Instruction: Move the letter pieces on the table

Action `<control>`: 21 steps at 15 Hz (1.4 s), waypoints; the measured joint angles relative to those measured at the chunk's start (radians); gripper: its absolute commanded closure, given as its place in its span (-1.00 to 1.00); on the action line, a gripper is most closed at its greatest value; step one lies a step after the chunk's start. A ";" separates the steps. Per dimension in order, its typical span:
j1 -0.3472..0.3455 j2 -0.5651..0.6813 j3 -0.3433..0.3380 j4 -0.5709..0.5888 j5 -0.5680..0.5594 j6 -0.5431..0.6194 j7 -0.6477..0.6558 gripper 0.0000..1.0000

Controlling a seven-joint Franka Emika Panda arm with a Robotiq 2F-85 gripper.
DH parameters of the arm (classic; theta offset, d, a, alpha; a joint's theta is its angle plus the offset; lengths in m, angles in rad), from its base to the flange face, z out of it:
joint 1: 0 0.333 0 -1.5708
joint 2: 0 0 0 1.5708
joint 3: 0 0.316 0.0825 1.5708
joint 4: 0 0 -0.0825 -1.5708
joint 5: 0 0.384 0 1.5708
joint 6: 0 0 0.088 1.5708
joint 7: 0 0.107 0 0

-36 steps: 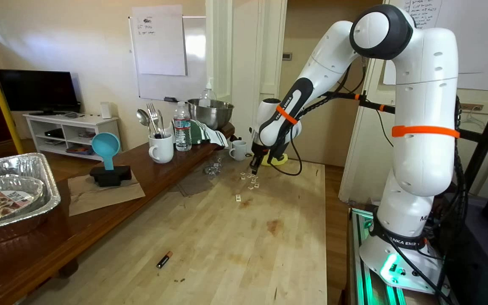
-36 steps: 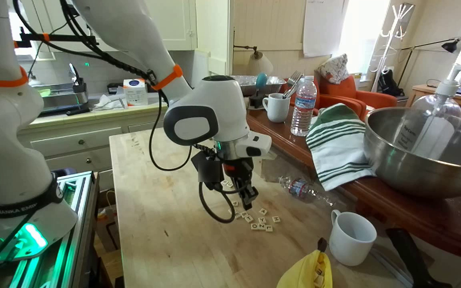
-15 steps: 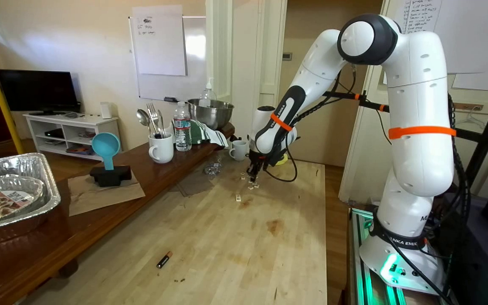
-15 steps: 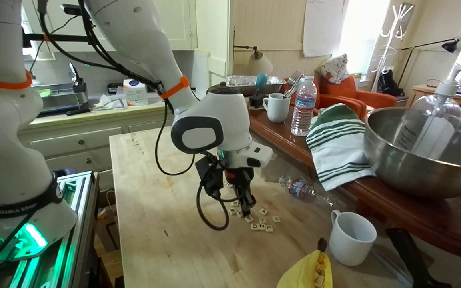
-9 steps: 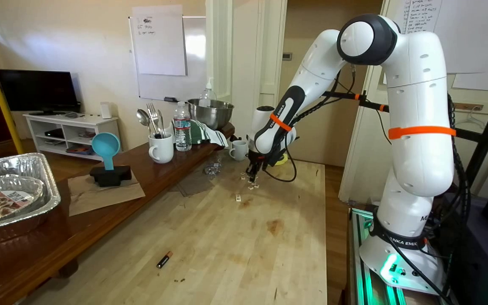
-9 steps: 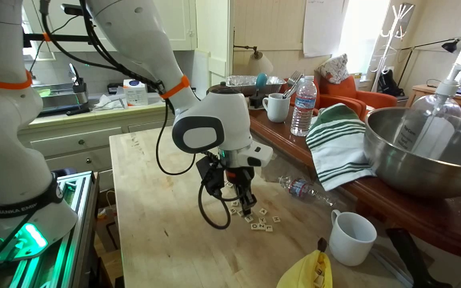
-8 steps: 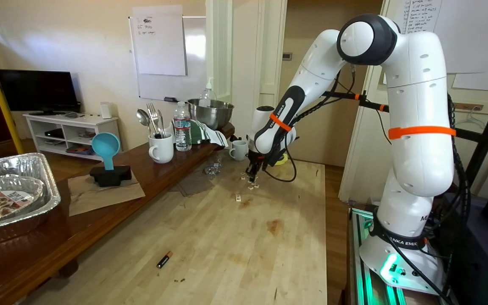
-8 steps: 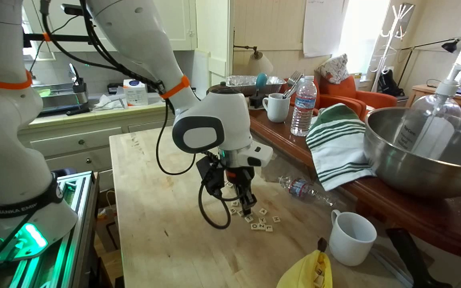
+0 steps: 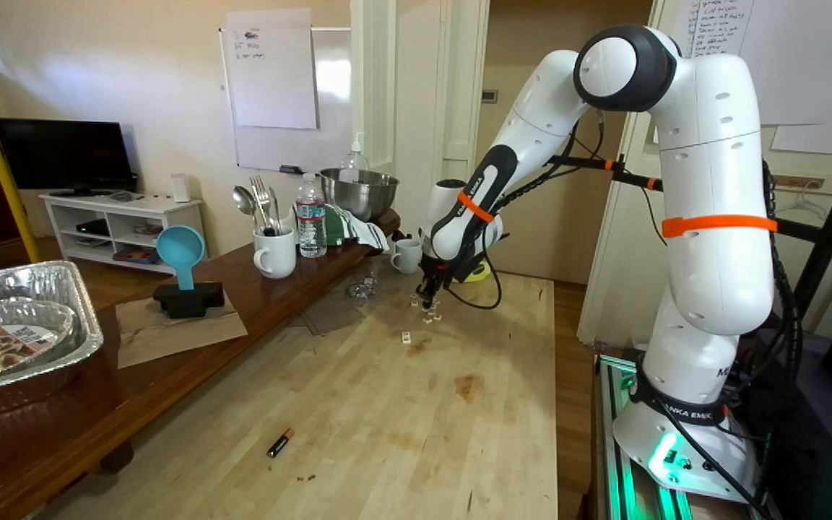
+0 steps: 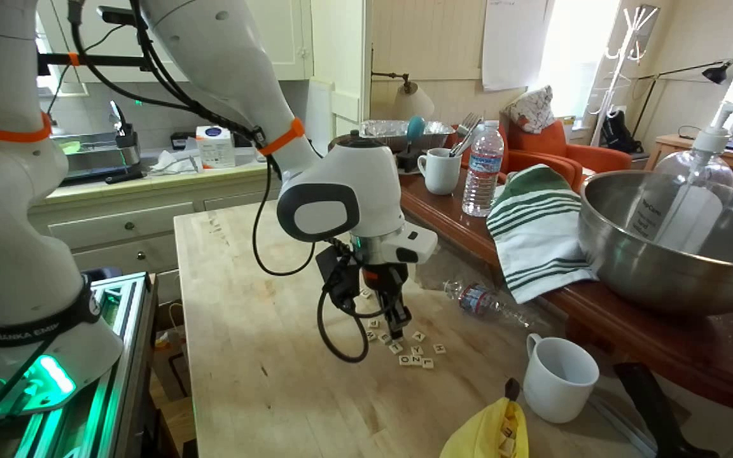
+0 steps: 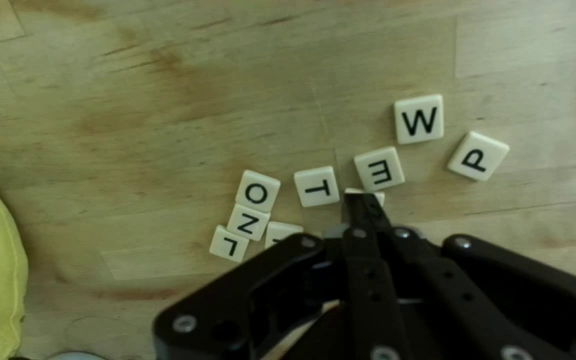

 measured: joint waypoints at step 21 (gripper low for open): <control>0.007 0.021 0.104 0.027 0.008 0.000 -0.047 1.00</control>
